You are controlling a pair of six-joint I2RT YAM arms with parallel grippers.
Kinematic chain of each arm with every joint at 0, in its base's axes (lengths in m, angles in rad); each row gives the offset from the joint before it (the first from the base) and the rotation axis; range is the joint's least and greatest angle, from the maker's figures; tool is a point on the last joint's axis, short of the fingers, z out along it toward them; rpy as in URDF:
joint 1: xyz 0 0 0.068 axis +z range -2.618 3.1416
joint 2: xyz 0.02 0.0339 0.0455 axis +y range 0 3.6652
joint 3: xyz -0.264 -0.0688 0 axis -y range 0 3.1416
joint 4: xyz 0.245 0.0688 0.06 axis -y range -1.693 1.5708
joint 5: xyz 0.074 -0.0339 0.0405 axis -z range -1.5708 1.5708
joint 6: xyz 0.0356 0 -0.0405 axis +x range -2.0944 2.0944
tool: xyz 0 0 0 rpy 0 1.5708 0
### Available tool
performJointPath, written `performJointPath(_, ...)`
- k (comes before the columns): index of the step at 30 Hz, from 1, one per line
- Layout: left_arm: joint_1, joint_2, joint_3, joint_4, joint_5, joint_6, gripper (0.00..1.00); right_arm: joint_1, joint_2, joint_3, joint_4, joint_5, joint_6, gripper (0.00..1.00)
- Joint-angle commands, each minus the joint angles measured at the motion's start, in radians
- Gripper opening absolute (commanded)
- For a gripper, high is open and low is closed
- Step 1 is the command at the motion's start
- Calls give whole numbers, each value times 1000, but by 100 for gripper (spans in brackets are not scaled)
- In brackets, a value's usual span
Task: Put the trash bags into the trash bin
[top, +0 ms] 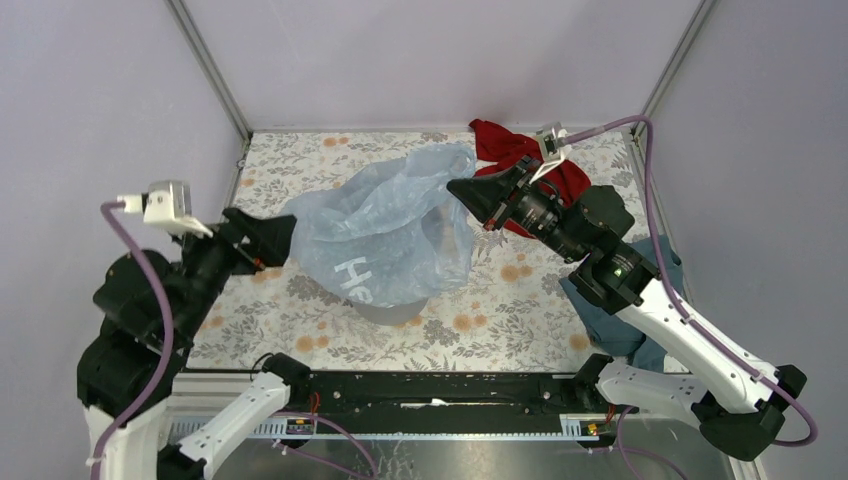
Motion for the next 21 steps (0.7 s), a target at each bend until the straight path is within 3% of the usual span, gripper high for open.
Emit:
performJointPath(1,0,-90,-131,61,83,-8,92,2,0,0,40,-17,-21,0)
performJointPath(9,0,77,-254,242,284,-64,64,2,10,14,45,-35,-9,0)
performJointPath(15,0,143,-410,490,413,-163,58,2,38,43,56,-59,3,0)
performJointPath(21,0,174,-556,534,377,-202,51,1,122,102,86,-129,33,0)
